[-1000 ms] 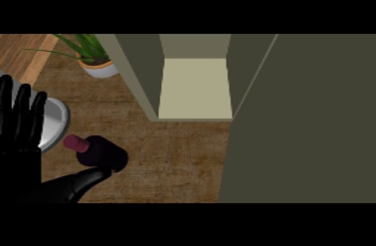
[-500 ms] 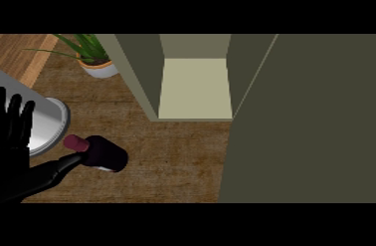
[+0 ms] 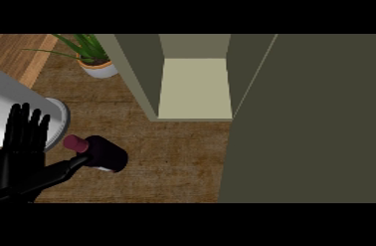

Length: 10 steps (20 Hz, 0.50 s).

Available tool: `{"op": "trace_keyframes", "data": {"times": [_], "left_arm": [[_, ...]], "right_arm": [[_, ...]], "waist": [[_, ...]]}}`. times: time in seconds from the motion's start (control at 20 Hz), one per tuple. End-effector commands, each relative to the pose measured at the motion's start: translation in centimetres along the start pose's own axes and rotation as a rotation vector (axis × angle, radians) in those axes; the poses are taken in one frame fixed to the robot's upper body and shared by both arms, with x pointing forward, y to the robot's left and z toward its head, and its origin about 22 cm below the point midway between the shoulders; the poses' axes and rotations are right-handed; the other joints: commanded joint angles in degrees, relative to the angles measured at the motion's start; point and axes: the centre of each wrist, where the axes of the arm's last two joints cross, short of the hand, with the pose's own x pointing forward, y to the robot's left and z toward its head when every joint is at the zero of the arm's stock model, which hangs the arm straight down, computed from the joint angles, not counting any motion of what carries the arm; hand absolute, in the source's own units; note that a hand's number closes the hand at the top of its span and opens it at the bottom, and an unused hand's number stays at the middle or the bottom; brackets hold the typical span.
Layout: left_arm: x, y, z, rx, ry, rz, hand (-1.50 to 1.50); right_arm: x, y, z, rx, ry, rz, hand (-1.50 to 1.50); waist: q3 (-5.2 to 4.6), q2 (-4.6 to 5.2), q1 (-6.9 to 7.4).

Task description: Pick up the wine, place it into the cabinet and close the cabinet

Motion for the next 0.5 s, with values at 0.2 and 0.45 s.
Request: {"op": "trace_keyframes", "data": {"times": [0.2,0.45], "left_arm": [[-5.6,0.9,-0.8,0.001,0.062,-0.006,-1.5],[-9.2,2.7,0.9,-0.004,0.089,-0.001,-1.5]], "right_arm": [[1.9,0.2,1.5,0.013,-0.048,-0.017,-1.5],[1.6,1.0,1.2,-0.007,-0.041,-0.029,-1.5]], "waist": [[0.01,0.0,-0.04],[0.0,-0.02,0.06]]}}
